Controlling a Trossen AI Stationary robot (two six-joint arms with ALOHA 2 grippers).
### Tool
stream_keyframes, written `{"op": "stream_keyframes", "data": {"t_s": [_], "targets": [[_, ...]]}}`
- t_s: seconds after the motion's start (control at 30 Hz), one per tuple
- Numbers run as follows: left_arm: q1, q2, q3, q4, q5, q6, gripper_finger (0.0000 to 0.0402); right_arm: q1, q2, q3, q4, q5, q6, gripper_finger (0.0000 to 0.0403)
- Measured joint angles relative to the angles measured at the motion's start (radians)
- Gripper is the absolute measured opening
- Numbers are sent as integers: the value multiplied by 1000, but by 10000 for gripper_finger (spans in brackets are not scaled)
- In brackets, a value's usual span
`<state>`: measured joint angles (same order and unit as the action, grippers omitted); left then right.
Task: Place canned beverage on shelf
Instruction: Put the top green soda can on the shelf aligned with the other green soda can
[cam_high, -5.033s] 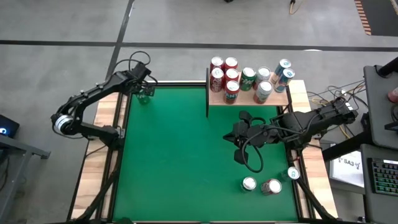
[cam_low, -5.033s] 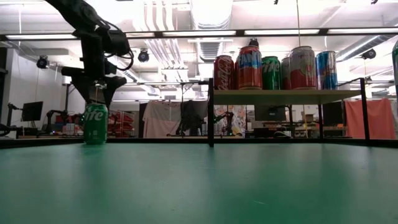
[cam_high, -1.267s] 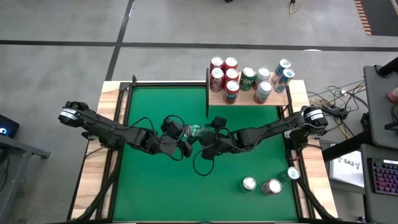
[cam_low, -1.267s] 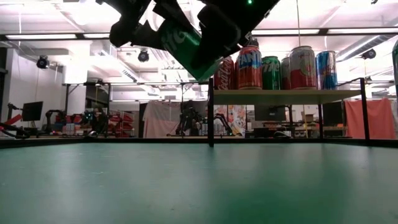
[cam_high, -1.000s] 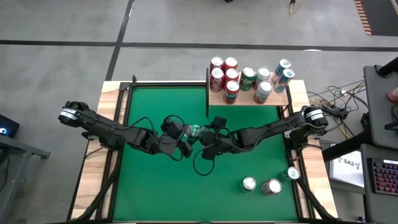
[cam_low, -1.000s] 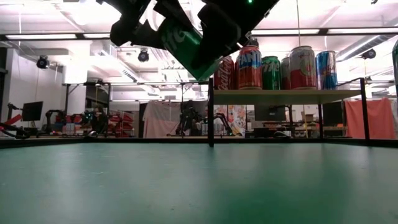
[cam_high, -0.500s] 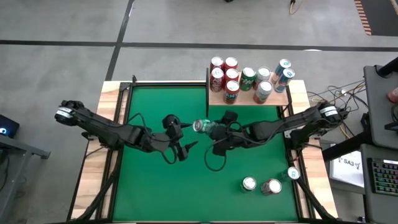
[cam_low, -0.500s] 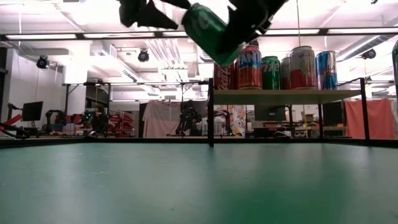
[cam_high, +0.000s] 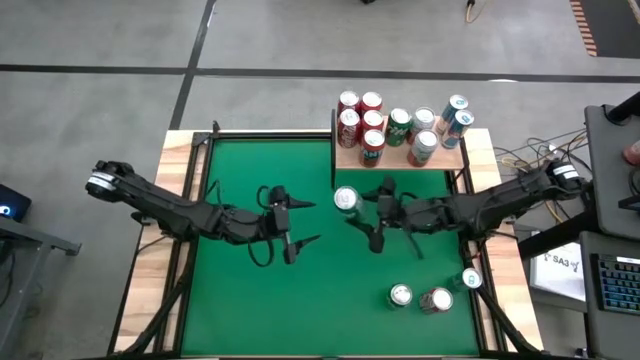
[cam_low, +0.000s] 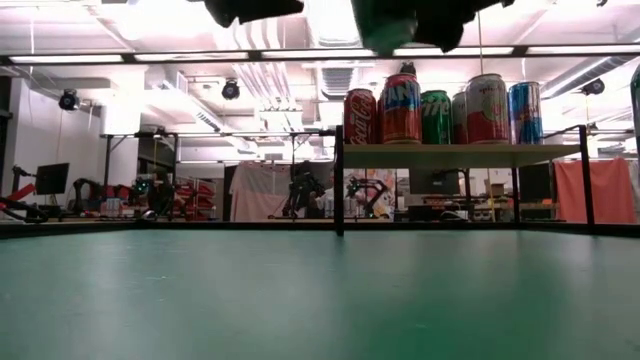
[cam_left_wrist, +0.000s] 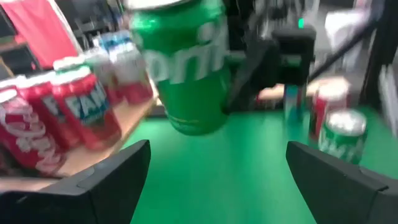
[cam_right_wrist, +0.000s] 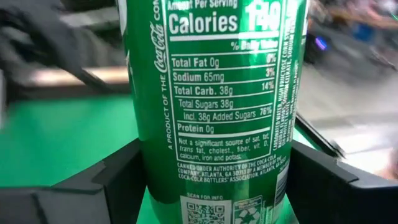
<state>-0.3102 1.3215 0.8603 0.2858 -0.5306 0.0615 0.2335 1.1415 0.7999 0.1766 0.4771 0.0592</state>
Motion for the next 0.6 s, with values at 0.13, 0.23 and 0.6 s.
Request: {"op": "stream_keyframes", "data": {"t_s": [0.13,0.23,0.6], "targets": [[1,7,-98,301,26,9,358,0,-20,-81,230,-124,-58,292],[1,36,-155,515,93,34,358,0,-9,-103,313,-168,-92,292],[5,220,-36,716,99,150,358,7,53,-106,339,-171,-96,292]]}}
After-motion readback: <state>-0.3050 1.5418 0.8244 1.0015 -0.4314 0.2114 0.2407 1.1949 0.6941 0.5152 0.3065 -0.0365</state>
